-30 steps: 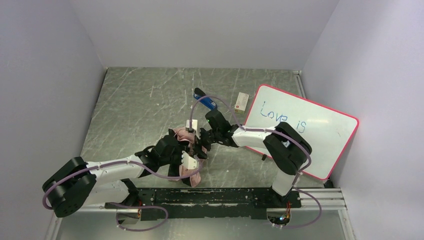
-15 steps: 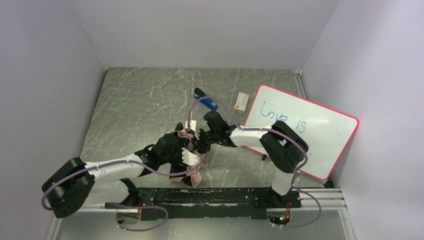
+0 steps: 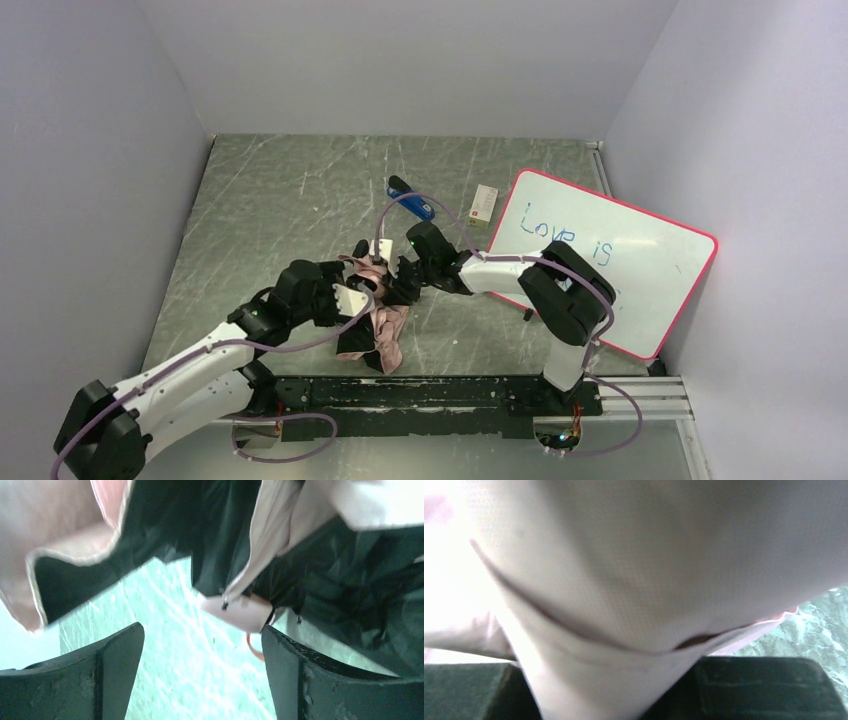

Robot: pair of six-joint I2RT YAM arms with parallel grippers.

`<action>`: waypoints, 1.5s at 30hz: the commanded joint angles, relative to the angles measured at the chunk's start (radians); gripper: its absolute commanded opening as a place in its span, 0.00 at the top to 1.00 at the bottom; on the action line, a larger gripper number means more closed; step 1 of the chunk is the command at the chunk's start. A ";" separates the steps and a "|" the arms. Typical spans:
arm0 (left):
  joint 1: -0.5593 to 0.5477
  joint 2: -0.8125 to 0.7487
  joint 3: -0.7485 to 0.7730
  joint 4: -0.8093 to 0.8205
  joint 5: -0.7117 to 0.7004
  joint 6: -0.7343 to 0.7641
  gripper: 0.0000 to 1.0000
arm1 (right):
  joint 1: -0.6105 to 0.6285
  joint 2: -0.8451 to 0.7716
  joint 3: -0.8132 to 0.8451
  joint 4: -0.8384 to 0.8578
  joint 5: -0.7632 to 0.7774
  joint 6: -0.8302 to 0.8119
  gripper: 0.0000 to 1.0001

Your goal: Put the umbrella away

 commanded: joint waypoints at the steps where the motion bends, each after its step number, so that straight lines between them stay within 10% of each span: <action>1: 0.059 -0.090 -0.031 -0.191 0.000 0.007 0.11 | -0.011 0.048 -0.008 -0.057 0.128 -0.051 0.88; 10: 0.201 -0.374 -0.023 -0.326 0.020 -0.007 0.13 | 0.057 -0.006 -0.058 0.007 0.255 -0.118 0.87; 25: 0.314 -0.156 0.259 -0.416 0.191 -0.143 0.11 | 0.302 -0.016 -0.209 0.110 0.735 -0.369 0.85; 45: 0.421 0.238 0.480 -0.656 0.663 0.036 0.05 | 0.608 0.156 -0.499 0.801 1.262 -0.755 0.86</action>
